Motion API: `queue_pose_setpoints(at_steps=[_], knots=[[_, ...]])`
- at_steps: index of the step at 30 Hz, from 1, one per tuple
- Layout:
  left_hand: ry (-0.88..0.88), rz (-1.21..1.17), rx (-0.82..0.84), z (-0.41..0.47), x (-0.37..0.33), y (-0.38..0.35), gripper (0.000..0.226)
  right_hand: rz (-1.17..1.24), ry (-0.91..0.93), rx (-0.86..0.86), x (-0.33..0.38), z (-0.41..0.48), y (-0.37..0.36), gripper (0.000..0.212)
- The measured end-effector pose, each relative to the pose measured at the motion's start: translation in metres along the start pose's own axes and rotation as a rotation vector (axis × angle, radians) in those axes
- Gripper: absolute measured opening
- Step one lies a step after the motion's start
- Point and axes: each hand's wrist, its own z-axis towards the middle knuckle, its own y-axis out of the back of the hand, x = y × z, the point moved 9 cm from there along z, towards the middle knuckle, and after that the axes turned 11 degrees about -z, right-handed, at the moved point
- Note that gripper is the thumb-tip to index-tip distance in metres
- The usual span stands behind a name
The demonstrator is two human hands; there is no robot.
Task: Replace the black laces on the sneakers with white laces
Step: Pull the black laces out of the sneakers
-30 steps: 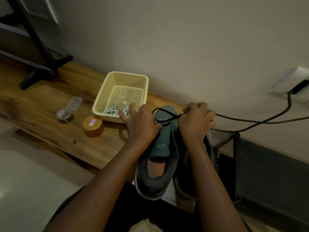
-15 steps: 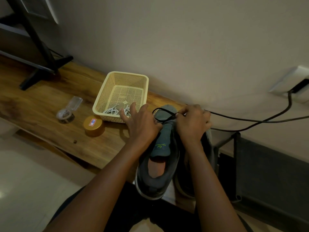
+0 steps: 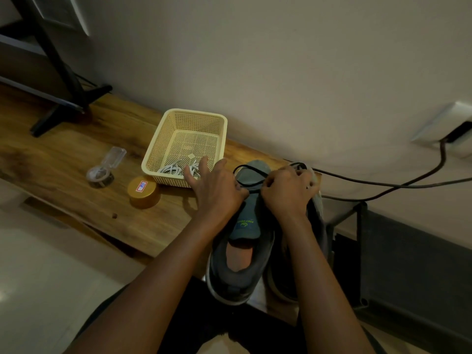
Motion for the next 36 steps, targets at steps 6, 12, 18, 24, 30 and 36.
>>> queue_pose_setpoints(at_steps=[6, 12, 18, 24, 30, 36], knots=[[0.011, -0.01, -0.002, -0.001, -0.001, 0.002, 0.009, 0.201, -0.222, -0.218, -0.017, -0.004, 0.021, 0.023], [0.0, 0.019, 0.012, 0.0, -0.001, 0.0, 0.013, 0.227, -0.219, -0.197, -0.023, 0.0, 0.023, 0.026], [-0.007, 0.016, 0.01, 0.0, -0.001, -0.001, 0.017, -0.007, -0.017, 0.016, -0.001, 0.001, -0.003, 0.024], [0.001, -0.013, 0.019, -0.001, -0.002, 0.001, 0.012, 0.046, -0.097, -0.131, -0.006, -0.001, 0.012, 0.024], [0.007, -0.025, 0.015, 0.0, 0.0, 0.002, 0.012, 0.148, -0.279, -0.276, -0.027, -0.005, 0.028, 0.018], [-0.009, -0.018, 0.006, 0.0, -0.002, 0.002, 0.012, 0.089, -0.058, -0.055, -0.004, 0.001, 0.007, 0.022]])
